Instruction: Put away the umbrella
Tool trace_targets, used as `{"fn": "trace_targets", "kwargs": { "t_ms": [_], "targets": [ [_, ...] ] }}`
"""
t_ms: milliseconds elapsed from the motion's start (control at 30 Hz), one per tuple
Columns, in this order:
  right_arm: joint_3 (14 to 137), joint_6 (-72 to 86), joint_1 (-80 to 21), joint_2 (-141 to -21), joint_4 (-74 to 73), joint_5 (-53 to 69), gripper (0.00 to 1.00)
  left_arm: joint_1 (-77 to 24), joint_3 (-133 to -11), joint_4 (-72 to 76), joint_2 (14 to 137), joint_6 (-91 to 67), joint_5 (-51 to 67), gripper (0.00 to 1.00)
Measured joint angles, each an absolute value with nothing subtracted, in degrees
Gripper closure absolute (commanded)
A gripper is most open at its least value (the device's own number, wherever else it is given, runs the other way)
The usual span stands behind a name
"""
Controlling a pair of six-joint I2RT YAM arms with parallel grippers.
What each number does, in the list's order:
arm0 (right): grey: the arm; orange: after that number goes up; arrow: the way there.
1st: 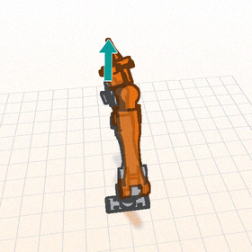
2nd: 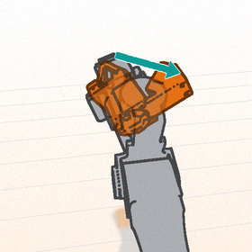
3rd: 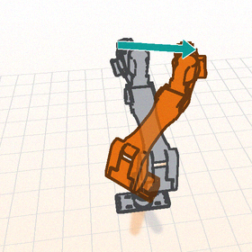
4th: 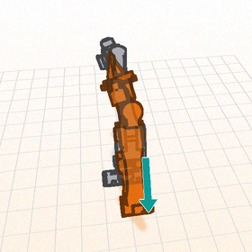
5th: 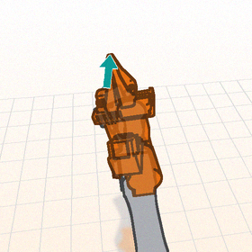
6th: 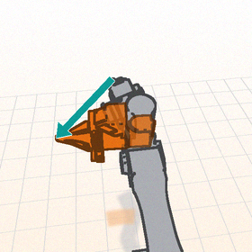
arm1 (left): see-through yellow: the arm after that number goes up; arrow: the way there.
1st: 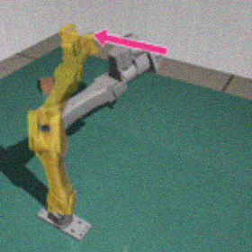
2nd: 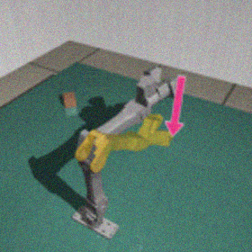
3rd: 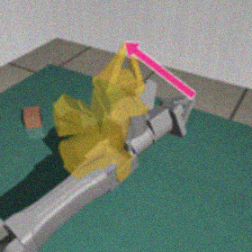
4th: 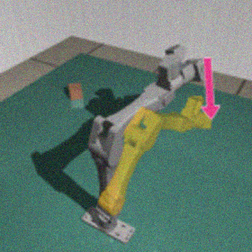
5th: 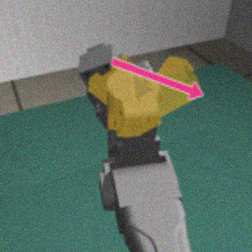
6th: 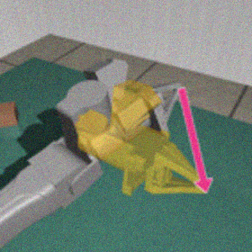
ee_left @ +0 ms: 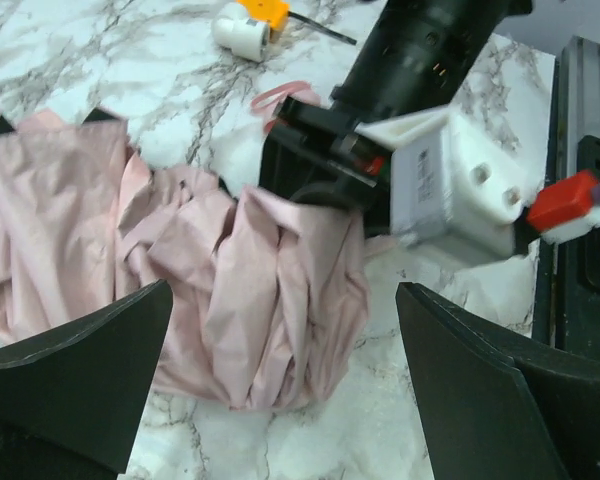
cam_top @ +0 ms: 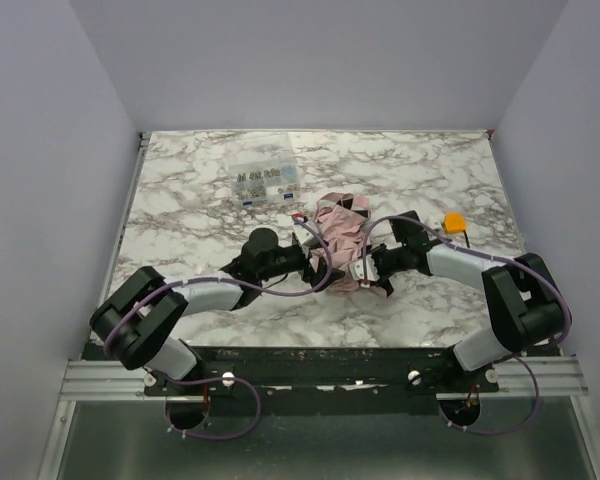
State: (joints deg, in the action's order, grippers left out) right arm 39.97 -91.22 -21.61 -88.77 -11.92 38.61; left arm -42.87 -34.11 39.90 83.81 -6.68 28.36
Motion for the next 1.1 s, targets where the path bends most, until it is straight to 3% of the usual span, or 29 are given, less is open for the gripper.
{"fn": "trace_targets", "kwargs": {
  "t_ms": [267, 500, 767, 1100],
  "targets": [
    [37.1, -94.8, -18.2, -83.3, -19.9, 38.0, 0.86, -48.7, -19.8, 71.4, 99.6, -9.4, 17.5, 0.01],
    [36.4, -99.1, -14.1, -81.6, -25.0, 39.5, 0.86, -60.5, -22.4, 82.8, 105.4, -2.6, 4.8, 0.01],
    [36.4, -101.1, -13.8, -81.1, -28.0, 40.2, 0.85, -64.2, -26.3, 82.8, 107.2, 5.5, -6.0, 0.01],
    [38.2, -101.2, -13.8, -82.2, -31.5, 40.3, 0.84, -64.3, -34.3, 74.3, 113.2, 9.6, -4.5, 0.05]
  ]
}}
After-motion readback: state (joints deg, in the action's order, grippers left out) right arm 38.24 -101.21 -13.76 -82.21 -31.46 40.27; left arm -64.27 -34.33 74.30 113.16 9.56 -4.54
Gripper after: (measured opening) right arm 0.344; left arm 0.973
